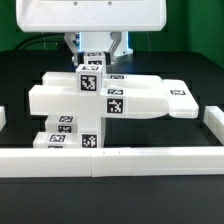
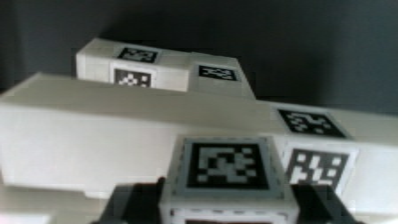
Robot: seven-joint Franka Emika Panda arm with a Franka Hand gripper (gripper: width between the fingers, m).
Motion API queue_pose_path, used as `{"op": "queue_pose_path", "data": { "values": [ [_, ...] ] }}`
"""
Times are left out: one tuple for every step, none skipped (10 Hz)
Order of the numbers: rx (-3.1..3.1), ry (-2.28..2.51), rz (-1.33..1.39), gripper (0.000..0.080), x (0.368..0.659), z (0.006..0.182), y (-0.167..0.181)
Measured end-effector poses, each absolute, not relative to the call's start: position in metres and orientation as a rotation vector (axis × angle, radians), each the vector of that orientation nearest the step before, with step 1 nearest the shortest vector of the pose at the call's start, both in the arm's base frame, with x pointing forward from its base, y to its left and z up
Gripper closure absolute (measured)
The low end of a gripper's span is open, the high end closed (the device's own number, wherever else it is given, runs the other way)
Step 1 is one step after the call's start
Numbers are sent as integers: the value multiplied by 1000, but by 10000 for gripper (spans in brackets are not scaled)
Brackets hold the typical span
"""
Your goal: Assemble chair
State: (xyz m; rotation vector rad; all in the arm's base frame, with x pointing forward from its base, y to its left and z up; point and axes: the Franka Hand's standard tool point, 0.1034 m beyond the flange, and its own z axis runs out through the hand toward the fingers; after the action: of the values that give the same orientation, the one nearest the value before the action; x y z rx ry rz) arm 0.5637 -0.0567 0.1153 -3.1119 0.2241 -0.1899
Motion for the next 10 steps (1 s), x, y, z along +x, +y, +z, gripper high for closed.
{"op": "queue_pose_path", "data": {
  "values": [
    [-3091, 381, -188, 517, 564, 115, -56],
    [-3068, 505, -187, 517, 564, 115, -56],
    [-3030, 665, -184, 517, 564, 115, -57],
    [-3002, 762, -182, 517, 564, 115, -57],
    [-2930, 965, -178, 517, 564, 115, -56],
    [-2881, 1089, -174, 517, 565, 115, -56],
    [-2846, 1173, -172, 517, 565, 115, -55],
    [-2765, 1338, -167, 515, 566, 115, -54],
    [-2697, 1461, -165, 515, 567, 115, -52],
    [-2648, 1539, -162, 515, 567, 115, -51]
  ]
}}
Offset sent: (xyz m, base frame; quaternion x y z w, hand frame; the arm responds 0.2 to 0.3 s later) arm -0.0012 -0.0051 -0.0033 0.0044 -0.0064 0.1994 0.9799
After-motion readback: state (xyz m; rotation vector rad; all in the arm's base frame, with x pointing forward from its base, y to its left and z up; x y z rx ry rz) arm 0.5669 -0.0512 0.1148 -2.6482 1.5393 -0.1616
